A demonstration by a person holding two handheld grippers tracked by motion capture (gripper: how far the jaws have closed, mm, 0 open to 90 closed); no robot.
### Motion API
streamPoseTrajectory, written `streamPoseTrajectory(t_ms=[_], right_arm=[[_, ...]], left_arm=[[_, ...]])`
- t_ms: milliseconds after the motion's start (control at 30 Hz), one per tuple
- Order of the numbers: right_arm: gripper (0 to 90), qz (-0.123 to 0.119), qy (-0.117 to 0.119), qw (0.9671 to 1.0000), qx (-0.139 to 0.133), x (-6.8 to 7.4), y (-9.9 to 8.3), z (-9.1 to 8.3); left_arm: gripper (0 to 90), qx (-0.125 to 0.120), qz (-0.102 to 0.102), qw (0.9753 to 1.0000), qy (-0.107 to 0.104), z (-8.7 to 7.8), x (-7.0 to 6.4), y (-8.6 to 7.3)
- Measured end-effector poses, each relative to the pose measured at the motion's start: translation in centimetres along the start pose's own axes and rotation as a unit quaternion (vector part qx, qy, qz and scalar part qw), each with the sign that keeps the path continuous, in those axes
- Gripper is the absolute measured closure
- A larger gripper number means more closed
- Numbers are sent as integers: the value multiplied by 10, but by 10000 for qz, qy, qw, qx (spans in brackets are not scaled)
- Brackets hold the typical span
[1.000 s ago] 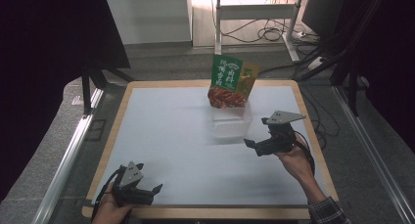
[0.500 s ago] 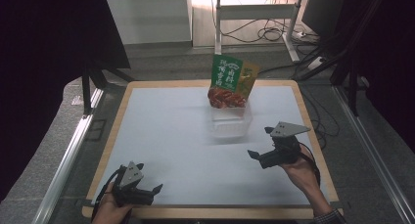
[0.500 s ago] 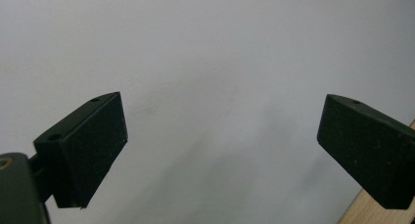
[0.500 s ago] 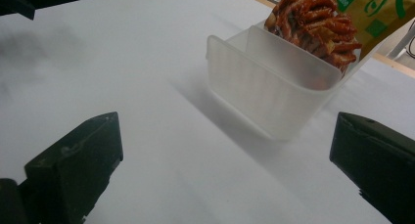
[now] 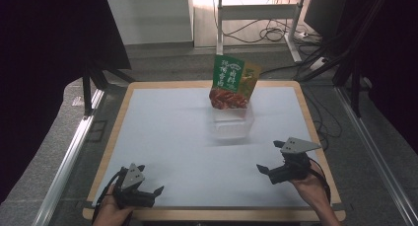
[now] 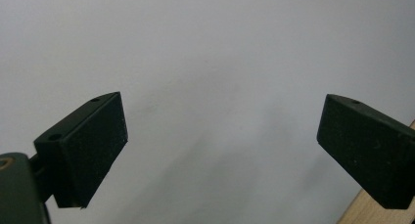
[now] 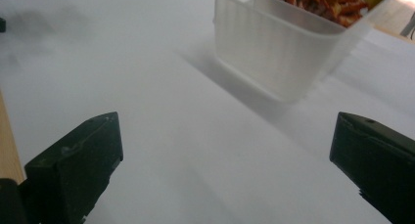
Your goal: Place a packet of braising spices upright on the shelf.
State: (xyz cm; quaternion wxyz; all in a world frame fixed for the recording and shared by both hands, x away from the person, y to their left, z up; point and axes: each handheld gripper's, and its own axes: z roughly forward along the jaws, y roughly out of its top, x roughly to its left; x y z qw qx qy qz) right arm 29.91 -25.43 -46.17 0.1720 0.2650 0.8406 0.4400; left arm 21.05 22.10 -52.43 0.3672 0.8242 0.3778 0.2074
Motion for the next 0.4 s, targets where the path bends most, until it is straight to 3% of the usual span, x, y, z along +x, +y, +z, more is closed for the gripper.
streamPoseTrajectory(t_ms=[400], right_arm=[[0,299,-146,9990,284,-1,-29,-8]], left_arm=[[45,2,-5,10000,-4,1,0,1]])
